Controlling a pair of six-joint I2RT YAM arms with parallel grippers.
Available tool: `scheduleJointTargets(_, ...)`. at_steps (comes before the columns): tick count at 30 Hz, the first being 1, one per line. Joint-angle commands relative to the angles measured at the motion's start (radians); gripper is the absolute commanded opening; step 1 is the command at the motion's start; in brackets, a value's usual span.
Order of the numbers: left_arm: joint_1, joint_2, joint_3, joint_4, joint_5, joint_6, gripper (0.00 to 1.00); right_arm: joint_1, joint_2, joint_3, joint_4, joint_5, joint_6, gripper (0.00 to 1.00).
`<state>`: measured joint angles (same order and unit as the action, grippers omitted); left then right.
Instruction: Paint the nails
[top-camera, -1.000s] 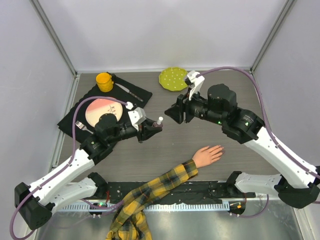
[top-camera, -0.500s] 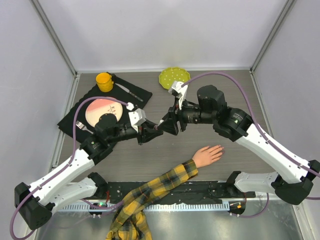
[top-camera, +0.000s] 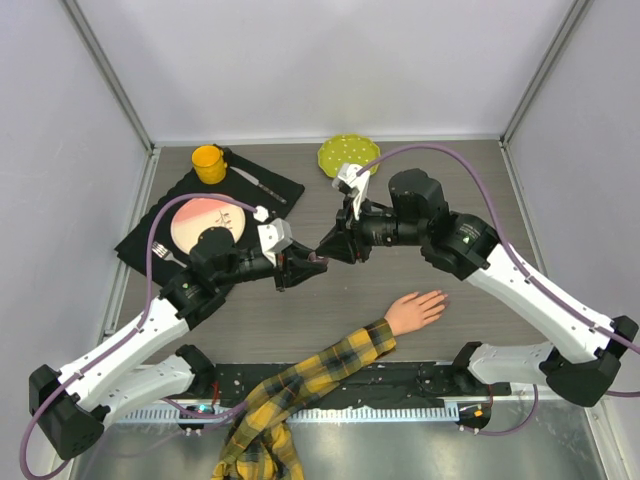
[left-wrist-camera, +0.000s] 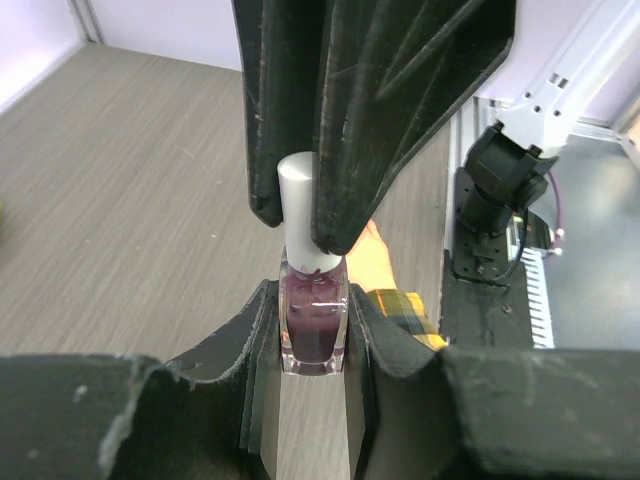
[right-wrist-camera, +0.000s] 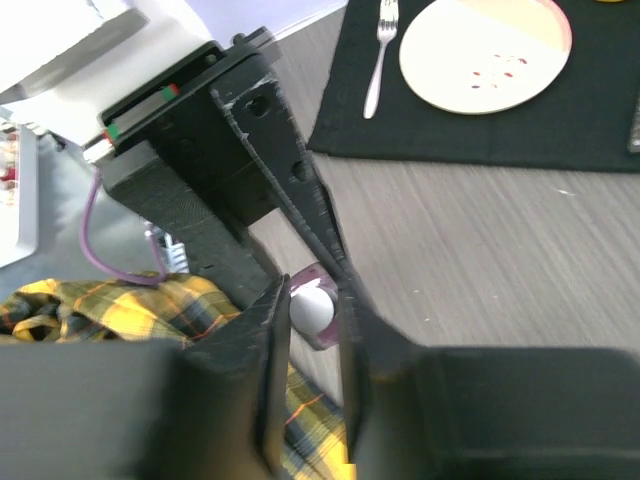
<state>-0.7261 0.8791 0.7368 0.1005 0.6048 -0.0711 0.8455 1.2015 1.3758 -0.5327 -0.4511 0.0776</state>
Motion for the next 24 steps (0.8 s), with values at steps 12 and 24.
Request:
scheduleJointTargets(12, 0.002, -0.016, 0.056, 0.031, -0.221, 0.057, 0.00, 0.023, 0.078, -0.004, -0.006, 0.119, 0.135, 0.01)
scheduleJointTargets(24, 0.002, -0.011, 0.009, 0.111, -0.412, 0.067, 0.00, 0.397, 0.244, 0.102, -0.010, 1.091, 0.547, 0.01)
